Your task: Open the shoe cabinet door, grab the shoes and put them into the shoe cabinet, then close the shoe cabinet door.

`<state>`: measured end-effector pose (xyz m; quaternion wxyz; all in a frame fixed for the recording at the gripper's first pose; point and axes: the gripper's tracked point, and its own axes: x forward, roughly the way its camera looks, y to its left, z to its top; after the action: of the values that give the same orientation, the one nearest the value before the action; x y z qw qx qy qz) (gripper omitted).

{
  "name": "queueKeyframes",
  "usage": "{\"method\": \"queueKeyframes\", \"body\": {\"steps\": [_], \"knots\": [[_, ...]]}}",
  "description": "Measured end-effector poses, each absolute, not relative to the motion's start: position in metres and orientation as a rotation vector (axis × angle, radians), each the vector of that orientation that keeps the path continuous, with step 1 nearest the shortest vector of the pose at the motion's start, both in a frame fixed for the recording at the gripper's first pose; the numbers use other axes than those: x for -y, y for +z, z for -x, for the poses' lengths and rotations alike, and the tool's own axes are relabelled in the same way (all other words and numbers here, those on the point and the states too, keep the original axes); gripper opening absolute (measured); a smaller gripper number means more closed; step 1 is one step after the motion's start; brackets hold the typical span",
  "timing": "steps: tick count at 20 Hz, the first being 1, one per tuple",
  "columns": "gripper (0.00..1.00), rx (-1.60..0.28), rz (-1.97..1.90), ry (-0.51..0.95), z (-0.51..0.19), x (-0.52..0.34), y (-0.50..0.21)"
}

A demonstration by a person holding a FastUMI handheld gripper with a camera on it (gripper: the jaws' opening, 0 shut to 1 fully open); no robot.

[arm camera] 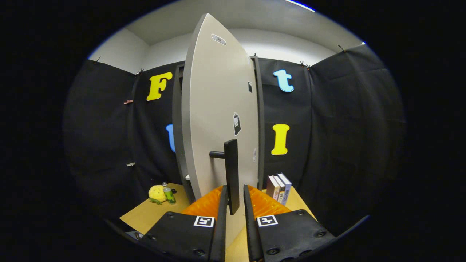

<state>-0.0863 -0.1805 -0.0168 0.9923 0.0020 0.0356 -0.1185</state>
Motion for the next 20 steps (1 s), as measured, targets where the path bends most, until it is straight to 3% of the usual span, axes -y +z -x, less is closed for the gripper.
{"method": "queueKeyframes", "body": {"steps": [9,20], "knots": [[0.27,0.003,0.013,-0.397,0.154,0.233,0.003],[0.27,-0.114,-0.031,-0.295,0.086,0.138,-0.076]]}}
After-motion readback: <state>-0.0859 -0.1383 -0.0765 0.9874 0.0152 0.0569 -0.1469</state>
